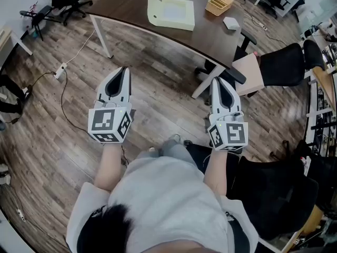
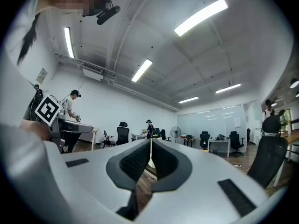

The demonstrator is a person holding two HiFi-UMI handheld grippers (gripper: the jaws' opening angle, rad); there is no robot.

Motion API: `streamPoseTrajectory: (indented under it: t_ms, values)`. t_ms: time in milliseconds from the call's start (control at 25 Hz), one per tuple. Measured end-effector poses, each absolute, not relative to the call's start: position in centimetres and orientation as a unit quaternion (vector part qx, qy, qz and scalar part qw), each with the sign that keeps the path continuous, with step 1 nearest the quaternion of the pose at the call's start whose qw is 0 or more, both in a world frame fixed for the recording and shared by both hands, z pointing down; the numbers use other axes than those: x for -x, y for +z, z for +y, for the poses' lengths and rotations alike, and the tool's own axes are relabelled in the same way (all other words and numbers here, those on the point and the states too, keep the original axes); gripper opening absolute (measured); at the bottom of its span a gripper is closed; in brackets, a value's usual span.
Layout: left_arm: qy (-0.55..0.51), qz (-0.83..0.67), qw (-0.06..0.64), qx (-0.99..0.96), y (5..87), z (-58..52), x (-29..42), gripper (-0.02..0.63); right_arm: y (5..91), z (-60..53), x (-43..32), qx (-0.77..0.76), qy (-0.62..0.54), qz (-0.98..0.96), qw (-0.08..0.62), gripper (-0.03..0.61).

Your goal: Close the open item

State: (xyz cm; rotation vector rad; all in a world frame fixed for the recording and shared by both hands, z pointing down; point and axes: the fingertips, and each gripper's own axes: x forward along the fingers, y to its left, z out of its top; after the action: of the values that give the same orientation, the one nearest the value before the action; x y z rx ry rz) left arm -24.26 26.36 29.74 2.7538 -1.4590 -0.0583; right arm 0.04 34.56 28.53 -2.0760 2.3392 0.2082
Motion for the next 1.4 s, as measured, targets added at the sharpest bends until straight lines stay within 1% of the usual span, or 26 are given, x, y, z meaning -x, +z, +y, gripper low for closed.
streamPoseTrajectory:
  t_ms: [200, 360, 640, 960, 1400]
  values:
    - [-0.019, -0.47, 0.01, -0.882, 29.7, 26.2, 24.4, 0.011, 28.6, 34.2, 0.0, 0.663, 0.067, 0.745, 0.002, 0.014]
    - [-0.02, -0.473, 0.01, -0.881, 29.8, 25.7, 24.8, 0.011, 28.5, 33.6, -0.2, 0.666, 0.067, 0.743, 0.015, 0.014]
    - [-0.019, -0.48, 0.02, -0.877, 30.5, 23.0, 24.6, 0.011, 29.3, 30.4, -0.9, 0.658, 0.055, 0.751, 0.023, 0.014]
    - [-0.017, -0.485, 0.014, -0.874, 30.5, 16.7, 22.5, 0.011, 29.1, 23.6, -3.2, 0.652, 0.061, 0.755, 0.031, 0.014]
    - [-0.026, -0.494, 0.007, -0.869, 29.1, 7.1, 17.7, 0.011, 27.5, 13.1, -7.5, 0.638, 0.069, 0.766, 0.036, 0.014]
